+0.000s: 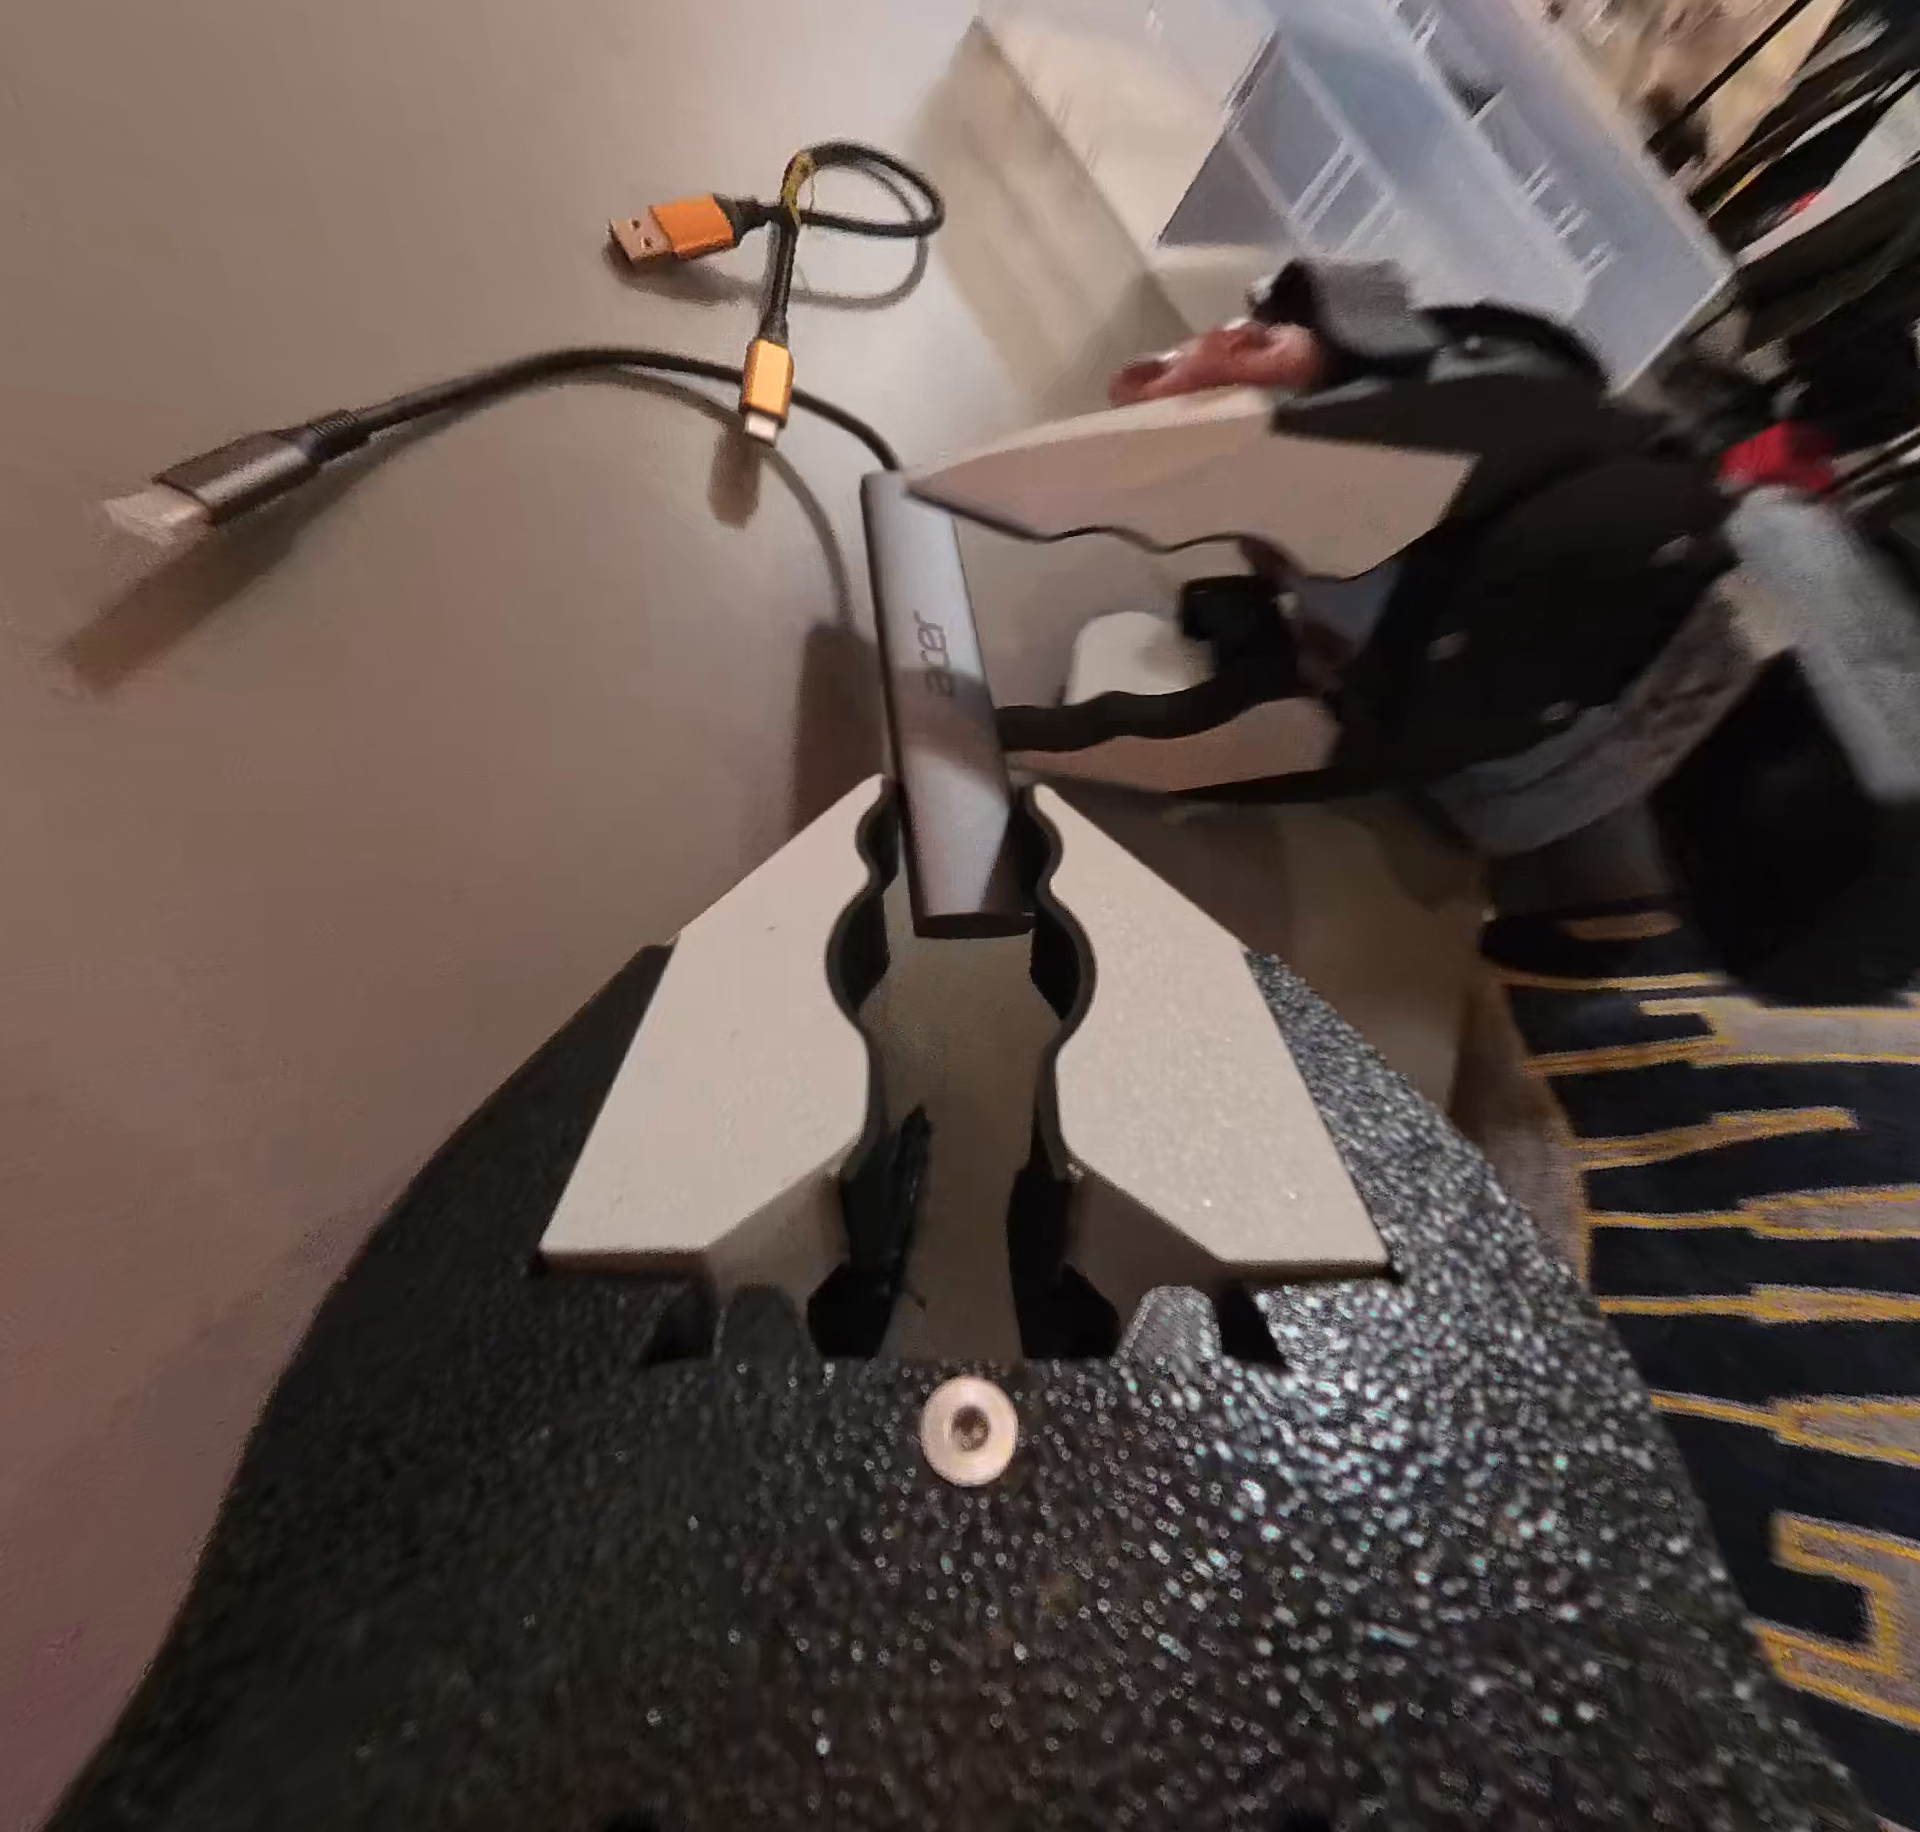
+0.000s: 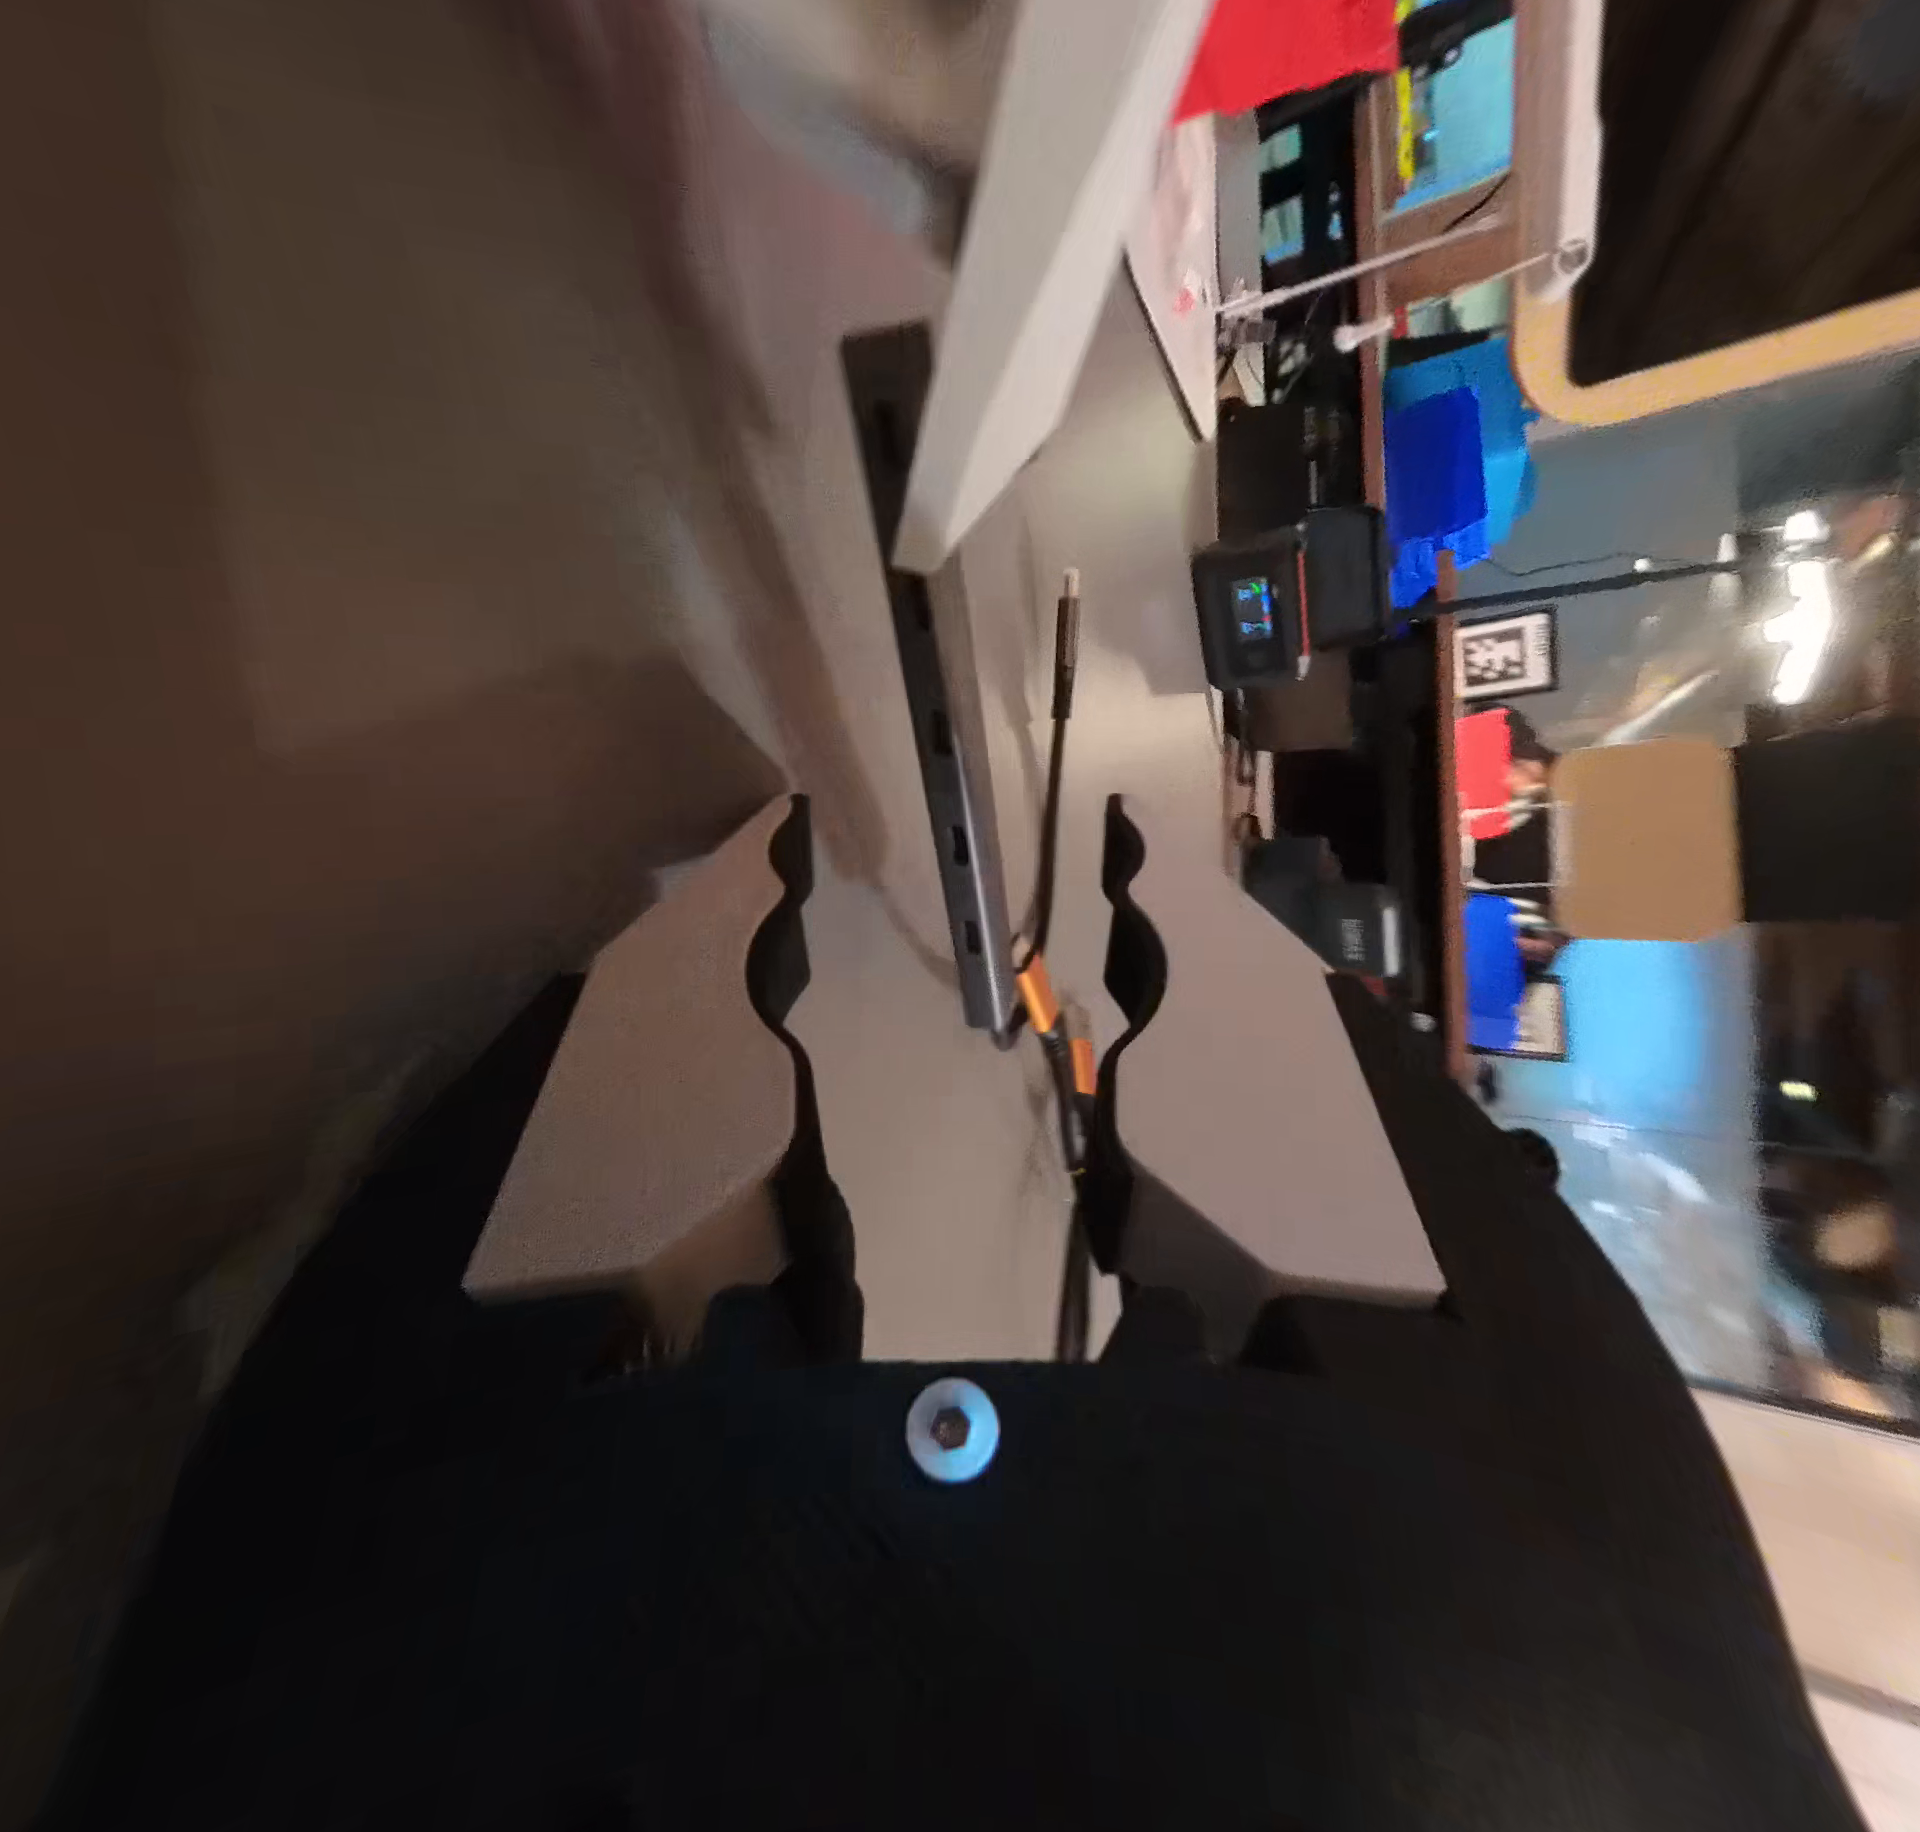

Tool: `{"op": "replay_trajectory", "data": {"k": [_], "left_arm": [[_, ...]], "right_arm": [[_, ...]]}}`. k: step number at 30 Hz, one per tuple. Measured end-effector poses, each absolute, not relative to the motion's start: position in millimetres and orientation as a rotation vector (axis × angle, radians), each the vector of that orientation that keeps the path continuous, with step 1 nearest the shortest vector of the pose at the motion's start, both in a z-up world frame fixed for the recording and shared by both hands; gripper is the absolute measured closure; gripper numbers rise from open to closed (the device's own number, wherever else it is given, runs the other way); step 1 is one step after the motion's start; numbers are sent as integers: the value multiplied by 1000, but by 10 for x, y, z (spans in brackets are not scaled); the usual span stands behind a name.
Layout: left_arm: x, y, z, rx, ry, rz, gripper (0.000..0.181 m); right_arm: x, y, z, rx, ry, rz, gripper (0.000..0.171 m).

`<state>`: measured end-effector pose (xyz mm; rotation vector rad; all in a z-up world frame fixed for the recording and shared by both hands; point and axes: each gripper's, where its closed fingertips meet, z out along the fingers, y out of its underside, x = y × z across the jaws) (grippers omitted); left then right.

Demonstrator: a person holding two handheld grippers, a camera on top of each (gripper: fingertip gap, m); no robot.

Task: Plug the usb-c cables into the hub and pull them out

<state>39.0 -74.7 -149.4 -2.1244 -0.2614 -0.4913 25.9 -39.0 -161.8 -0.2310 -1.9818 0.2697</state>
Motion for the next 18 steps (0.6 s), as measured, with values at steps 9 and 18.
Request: {"op": "replay_trajectory", "data": {"k": [9, 18], "left_arm": [[507, -803, -1128, -1964, 103, -226, 124], [725, -757, -1212, -1915, 695, 286, 160]], "right_arm": [[235, -459, -1557, -148, -2061, 378, 165], [360, -580, -1533, -70, -2171, 521, 165]]}}
